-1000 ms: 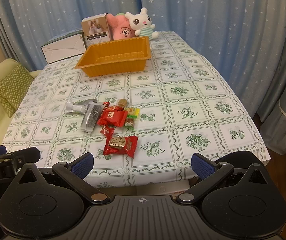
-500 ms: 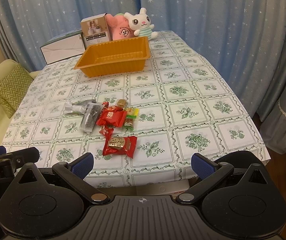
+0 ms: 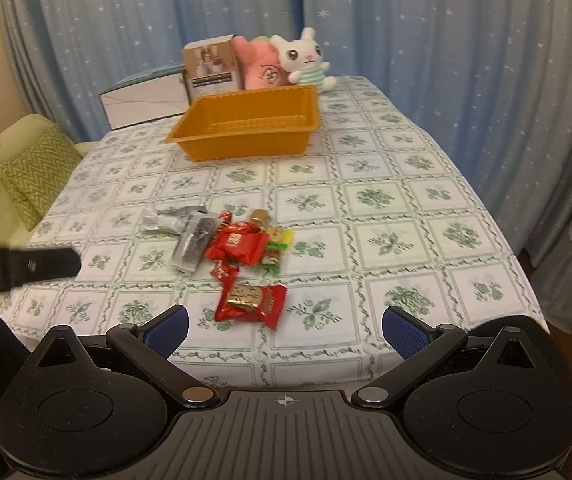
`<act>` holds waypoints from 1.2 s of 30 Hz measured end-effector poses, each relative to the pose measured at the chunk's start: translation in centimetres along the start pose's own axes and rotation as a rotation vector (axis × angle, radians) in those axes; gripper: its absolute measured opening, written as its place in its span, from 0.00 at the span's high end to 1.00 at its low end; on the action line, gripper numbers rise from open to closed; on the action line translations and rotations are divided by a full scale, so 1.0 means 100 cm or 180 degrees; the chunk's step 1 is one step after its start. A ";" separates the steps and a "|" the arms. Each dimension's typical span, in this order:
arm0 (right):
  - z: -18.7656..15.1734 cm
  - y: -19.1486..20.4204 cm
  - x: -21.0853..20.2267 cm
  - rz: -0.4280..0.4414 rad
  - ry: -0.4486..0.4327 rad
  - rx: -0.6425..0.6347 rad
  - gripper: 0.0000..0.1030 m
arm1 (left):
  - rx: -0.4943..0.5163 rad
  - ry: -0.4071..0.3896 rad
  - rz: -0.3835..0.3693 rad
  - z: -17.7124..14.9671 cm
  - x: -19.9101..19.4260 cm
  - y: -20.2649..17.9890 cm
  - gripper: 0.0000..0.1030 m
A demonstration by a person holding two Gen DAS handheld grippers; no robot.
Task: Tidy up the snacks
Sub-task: 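Grasp the red wrapped candy with the right gripper while left grasps a red candy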
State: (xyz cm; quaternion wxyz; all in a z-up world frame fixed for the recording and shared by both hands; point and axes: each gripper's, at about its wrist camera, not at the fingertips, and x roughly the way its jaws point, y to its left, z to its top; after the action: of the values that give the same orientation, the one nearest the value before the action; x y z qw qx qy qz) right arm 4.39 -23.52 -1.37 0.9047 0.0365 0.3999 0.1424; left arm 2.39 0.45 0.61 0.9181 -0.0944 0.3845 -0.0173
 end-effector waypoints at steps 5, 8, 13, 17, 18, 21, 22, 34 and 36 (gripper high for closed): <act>0.005 0.007 0.015 0.0159 0.0006 -0.0284 0.00 | 0.0023 -0.0016 -0.0036 0.015 0.014 0.005 0.00; 0.008 0.013 0.031 0.0258 0.0060 -0.0633 0.01 | 0.0057 0.0003 -0.0030 0.022 0.026 0.011 0.00; 0.009 0.018 0.068 0.0384 0.0263 -0.1419 0.18 | 0.0127 0.0081 0.0018 0.029 0.048 0.019 0.00; 0.005 0.014 0.101 0.0542 0.0448 -0.1818 0.21 | 0.0235 0.0179 0.0117 0.034 0.073 0.020 0.00; 0.003 0.014 0.110 0.0572 0.0507 -0.1946 0.26 | 0.0296 0.0201 0.0149 0.034 0.079 0.019 0.00; 0.000 0.016 0.134 0.0630 0.0622 -0.2179 0.37 | 0.0385 0.0240 0.0193 0.036 0.093 0.021 0.00; -0.001 0.016 0.140 0.0664 0.0644 -0.2221 0.39 | 0.0379 0.0253 0.0189 0.037 0.097 0.022 0.00; 0.010 0.008 0.158 0.0765 0.0746 -0.1764 0.74 | 0.0224 0.0375 0.0057 0.032 0.117 0.030 0.01; 0.014 0.001 0.151 0.0767 0.0712 -0.1531 0.75 | 0.0210 0.0420 0.0003 0.028 0.119 0.028 0.05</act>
State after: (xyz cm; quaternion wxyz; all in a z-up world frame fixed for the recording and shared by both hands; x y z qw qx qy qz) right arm 15.04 -18.99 -11.21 0.8142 -0.1478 0.4448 0.3428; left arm 12.64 2.43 -6.32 0.8934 -0.0625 0.4434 -0.0356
